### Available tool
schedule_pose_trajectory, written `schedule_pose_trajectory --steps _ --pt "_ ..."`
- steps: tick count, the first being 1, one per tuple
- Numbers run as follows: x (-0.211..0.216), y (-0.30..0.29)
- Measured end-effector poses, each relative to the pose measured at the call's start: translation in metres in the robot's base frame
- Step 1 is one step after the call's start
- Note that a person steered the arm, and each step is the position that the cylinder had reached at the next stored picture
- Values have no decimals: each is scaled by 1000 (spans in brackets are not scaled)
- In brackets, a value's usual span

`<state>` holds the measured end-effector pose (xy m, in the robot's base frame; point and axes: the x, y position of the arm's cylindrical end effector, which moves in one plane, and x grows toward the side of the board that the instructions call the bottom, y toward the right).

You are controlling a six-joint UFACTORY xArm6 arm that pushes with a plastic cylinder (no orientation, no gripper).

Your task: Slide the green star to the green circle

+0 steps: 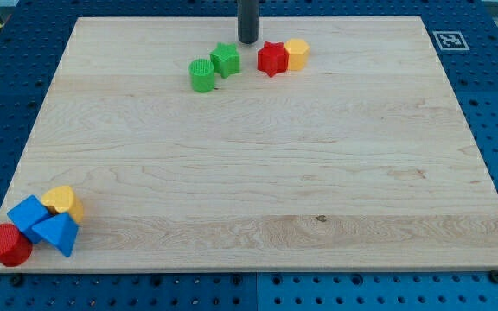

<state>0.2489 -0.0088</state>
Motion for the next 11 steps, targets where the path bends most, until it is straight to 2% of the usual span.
schedule_pose_trajectory --steps 6,11 --pt "-1 -26" --pt "64 -20"
